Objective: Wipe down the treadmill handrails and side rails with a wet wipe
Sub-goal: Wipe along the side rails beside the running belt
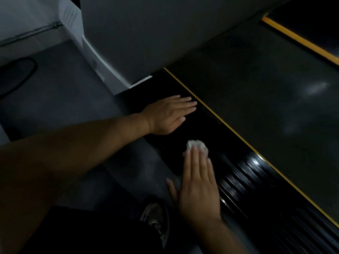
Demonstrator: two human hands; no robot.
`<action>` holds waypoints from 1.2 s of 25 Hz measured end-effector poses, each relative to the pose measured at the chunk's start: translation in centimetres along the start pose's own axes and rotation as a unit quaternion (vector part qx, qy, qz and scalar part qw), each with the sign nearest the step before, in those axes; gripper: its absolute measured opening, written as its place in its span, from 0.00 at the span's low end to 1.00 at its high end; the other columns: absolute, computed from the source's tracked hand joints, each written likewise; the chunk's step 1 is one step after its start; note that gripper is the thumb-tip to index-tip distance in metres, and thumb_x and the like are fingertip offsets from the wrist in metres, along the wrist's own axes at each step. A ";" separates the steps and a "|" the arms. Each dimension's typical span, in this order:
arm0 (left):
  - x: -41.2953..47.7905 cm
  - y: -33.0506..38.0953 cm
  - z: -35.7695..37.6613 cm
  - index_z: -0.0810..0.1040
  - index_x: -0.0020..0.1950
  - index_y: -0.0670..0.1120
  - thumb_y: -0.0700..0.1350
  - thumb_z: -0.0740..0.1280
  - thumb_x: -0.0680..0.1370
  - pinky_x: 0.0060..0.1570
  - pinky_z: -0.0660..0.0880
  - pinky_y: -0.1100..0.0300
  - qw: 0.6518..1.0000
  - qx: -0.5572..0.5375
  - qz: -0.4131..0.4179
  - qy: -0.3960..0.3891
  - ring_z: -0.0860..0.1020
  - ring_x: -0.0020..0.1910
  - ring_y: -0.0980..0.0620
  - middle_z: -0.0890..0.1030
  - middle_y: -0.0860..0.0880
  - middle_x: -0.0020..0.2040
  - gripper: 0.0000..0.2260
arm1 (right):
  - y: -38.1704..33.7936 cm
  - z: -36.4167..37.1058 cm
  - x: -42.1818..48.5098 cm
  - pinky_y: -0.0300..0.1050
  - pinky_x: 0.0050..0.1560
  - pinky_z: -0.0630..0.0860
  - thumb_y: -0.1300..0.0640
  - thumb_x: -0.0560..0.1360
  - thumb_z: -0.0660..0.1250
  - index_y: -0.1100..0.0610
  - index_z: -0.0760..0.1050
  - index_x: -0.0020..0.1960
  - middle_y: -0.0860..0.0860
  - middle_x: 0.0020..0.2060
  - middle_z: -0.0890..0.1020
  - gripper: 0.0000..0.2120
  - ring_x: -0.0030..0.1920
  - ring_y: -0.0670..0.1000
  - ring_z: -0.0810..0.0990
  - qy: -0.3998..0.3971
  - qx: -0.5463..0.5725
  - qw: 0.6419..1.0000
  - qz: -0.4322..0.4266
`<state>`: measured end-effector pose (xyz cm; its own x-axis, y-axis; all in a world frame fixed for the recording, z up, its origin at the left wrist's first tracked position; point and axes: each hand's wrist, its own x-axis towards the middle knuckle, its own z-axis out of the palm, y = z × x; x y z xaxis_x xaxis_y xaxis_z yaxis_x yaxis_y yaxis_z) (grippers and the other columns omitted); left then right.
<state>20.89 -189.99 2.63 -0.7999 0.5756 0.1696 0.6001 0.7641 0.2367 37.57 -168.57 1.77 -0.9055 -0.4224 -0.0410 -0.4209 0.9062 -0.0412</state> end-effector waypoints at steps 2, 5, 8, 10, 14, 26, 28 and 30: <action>0.0 0.0 -0.1 0.71 0.77 0.42 0.48 0.54 0.83 0.79 0.59 0.47 1.000 -0.021 -0.012 -0.007 0.63 0.80 0.49 0.69 0.45 0.79 0.24 | -2.0 -0.6 4.0 0.60 0.81 0.53 0.33 0.82 0.44 0.65 0.46 0.83 0.62 0.82 0.46 0.43 0.83 0.61 0.42 -0.012 0.012 1.000 -0.012; 0.1 -0.1 0.1 0.72 0.76 0.41 0.47 0.55 0.83 0.78 0.61 0.46 0.999 -0.036 -0.009 0.001 0.65 0.79 0.48 0.70 0.45 0.78 0.23 | 0.2 -1.3 4.9 0.57 0.82 0.52 0.32 0.82 0.42 0.63 0.48 0.83 0.59 0.83 0.49 0.43 0.83 0.58 0.45 -0.001 0.018 1.000 0.019; -0.1 -0.2 0.3 0.72 0.76 0.41 0.47 0.56 0.83 0.78 0.61 0.47 1.000 -0.011 -0.001 0.010 0.66 0.79 0.47 0.71 0.44 0.77 0.23 | 3.8 -2.1 4.0 0.57 0.82 0.50 0.30 0.81 0.41 0.63 0.49 0.83 0.60 0.83 0.51 0.44 0.83 0.57 0.45 -0.011 0.026 0.997 0.076; 0.1 -0.1 0.0 0.71 0.77 0.41 0.48 0.55 0.82 0.78 0.60 0.47 1.000 -0.004 -0.003 0.003 0.65 0.79 0.47 0.70 0.45 0.78 0.24 | 4.1 -2.4 7.8 0.55 0.82 0.44 0.28 0.80 0.37 0.62 0.42 0.83 0.59 0.83 0.43 0.46 0.83 0.56 0.38 -0.052 0.052 0.994 0.079; 0.0 0.2 -0.2 0.67 0.80 0.43 0.49 0.52 0.82 0.79 0.57 0.47 0.999 0.025 -0.002 -0.041 0.60 0.81 0.49 0.65 0.46 0.81 0.26 | 5.7 -2.5 8.8 0.54 0.82 0.45 0.27 0.79 0.36 0.60 0.40 0.83 0.57 0.83 0.42 0.45 0.83 0.55 0.38 -0.051 0.045 0.995 0.078; 3.9 8.3 0.4 0.56 0.83 0.44 0.45 0.56 0.83 0.81 0.48 0.54 0.993 -0.024 0.000 -0.117 0.52 0.83 0.51 0.56 0.47 0.84 0.28 | 8.1 -2.6 2.7 0.53 0.82 0.43 0.28 0.79 0.37 0.60 0.39 0.83 0.55 0.83 0.42 0.45 0.82 0.54 0.38 -0.039 0.044 0.992 0.107; 3.9 10.0 1.5 0.60 0.82 0.41 0.47 0.55 0.81 0.80 0.50 0.53 0.995 -0.023 0.033 -0.091 0.56 0.82 0.48 0.60 0.45 0.83 0.29 | 11.4 -2.4 -4.0 0.54 0.82 0.50 0.27 0.80 0.39 0.59 0.44 0.84 0.55 0.83 0.47 0.45 0.83 0.53 0.43 -0.006 0.017 0.988 0.151; 3.7 10.6 2.4 0.62 0.81 0.41 0.48 0.52 0.80 0.80 0.50 0.53 0.994 0.003 0.058 -0.089 0.56 0.82 0.48 0.60 0.44 0.83 0.29 | 13.1 -2.5 -8.1 0.58 0.80 0.57 0.26 0.79 0.39 0.61 0.50 0.83 0.57 0.83 0.52 0.47 0.83 0.55 0.47 0.002 0.015 0.978 0.210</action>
<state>24.34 -179.06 3.44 -0.7116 0.7022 0.0231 0.6889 0.6909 0.2192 39.20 -153.23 4.02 -0.9983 -0.0131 -0.0572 -0.0102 0.9987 -0.0506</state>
